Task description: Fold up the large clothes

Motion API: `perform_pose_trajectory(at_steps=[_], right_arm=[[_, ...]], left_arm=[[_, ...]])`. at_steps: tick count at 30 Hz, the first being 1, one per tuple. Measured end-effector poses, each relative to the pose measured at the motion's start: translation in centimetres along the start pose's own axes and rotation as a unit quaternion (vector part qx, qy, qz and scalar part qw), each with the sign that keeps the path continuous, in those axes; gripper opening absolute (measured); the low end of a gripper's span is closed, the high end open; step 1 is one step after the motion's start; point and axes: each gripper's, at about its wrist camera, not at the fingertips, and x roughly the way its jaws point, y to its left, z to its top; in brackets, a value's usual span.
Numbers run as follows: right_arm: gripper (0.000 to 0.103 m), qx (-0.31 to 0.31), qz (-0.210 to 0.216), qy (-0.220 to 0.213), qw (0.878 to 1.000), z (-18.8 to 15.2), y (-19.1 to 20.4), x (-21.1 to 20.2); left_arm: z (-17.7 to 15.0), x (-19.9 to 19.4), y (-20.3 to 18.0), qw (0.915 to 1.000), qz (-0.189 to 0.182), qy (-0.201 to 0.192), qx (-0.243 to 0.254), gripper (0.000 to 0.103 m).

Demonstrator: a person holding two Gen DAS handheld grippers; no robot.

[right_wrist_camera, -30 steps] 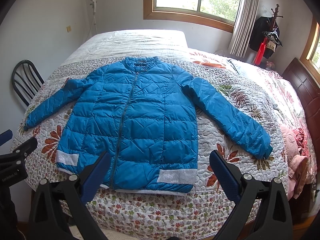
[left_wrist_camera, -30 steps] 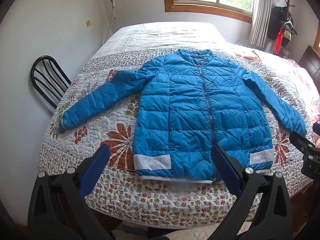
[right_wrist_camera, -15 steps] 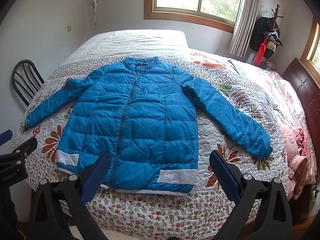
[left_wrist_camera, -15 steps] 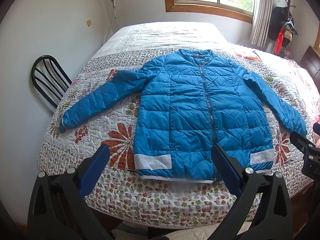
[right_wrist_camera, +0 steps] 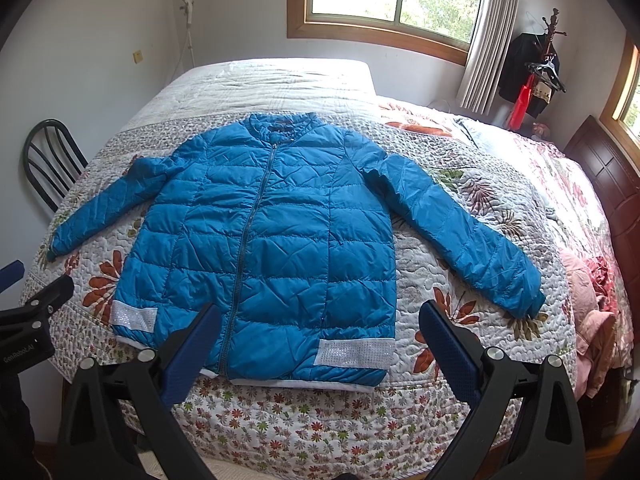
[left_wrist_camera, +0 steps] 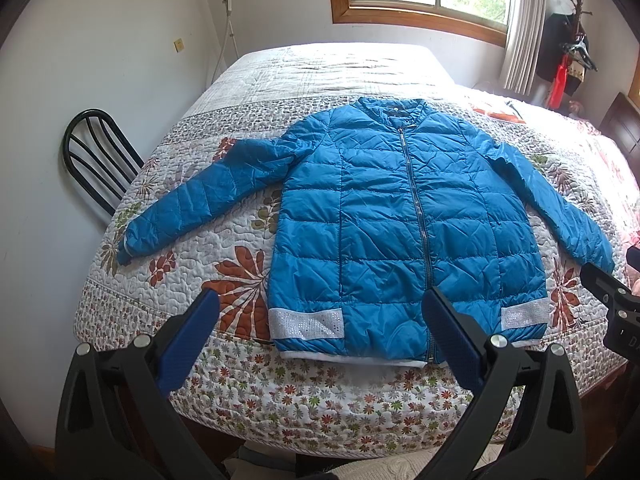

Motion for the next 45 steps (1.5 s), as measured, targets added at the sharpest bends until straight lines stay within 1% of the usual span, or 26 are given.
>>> perform_pose_trajectory(at_steps=[28,32,34,37,39,41,42,44,45], right_arm=[[0.099,0.001,0.003,-0.002,1.0,0.3,-0.1,0.2],[0.099,0.003,0.014,0.0,1.0,0.7,-0.5,0.6],[0.099,0.01,0.022,0.01,1.0,0.8,-1.0,1.4],[0.099,0.041,0.048,0.021,0.998,0.9,-2.9,2.8],[0.099,0.065,0.04,0.017,0.997,0.9,-4.9,3.9],[0.099,0.095,0.031,0.008,0.995,1.0,-7.6,5.2],[0.099,0.118,0.035,0.007,0.992,1.0,-9.5,6.0],[0.099,0.187,0.063,0.006,0.98,0.9,-14.3,7.9],[0.099,0.224,0.057,0.01,0.973,0.7,-16.9,8.8]], left_arm=[[-0.1,0.1,0.4,1.0,0.001,0.002,-0.001,0.1],[0.3,0.6,0.5,0.9999,-0.01,0.009,-0.003,0.1],[0.6,1.1,0.1,0.9998,-0.014,0.014,0.0,0.1],[1.2,2.0,-0.6,0.9994,-0.028,0.019,0.004,0.1],[1.8,2.7,-1.2,0.9991,-0.038,0.018,0.009,0.1],[2.8,3.7,-2.3,0.9993,-0.032,0.008,0.018,0.1],[3.4,4.2,-3.0,0.9993,-0.03,0.0,0.021,0.1],[4.7,5.6,-4.2,0.999,-0.029,-0.025,0.023,0.1],[5.2,6.1,-5.0,0.9986,-0.032,-0.033,0.024,0.1]])
